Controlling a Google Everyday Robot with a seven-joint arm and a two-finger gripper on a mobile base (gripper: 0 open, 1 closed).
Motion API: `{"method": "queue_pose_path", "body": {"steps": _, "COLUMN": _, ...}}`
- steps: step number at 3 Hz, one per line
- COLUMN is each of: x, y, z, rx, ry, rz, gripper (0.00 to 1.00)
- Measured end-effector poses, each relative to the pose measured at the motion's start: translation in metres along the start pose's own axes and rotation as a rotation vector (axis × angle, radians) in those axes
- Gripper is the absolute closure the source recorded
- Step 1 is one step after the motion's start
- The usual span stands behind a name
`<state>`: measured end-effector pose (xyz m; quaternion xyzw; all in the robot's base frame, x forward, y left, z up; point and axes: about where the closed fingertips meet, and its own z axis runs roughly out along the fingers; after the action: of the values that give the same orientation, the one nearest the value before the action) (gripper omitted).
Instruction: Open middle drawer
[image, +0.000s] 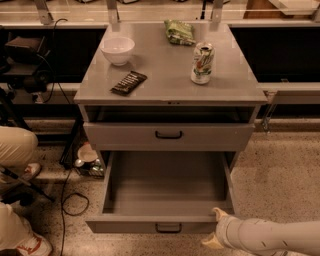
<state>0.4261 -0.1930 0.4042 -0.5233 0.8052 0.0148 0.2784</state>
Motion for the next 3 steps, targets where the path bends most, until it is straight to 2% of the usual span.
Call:
{"method": "queue_pose_path", "body": {"steps": 1, "x": 0.001, "y": -0.015, "z": -0.014, "rx": 0.017, "ry": -0.020, "rz": -0.006, "gripper": 0.00}}
{"method": "queue_pose_path", "body": {"steps": 2, "x": -0.012, "y": -0.057, "z": -0.049, "rx": 0.072, "ry": -0.091, "rz": -0.047, "gripper": 0.00}}
{"method": "queue_pose_path", "body": {"steps": 3, "x": -0.018, "y": -0.101, "z": -0.099, "rx": 0.161, "ry": -0.152, "rz": -0.054, "gripper": 0.00}}
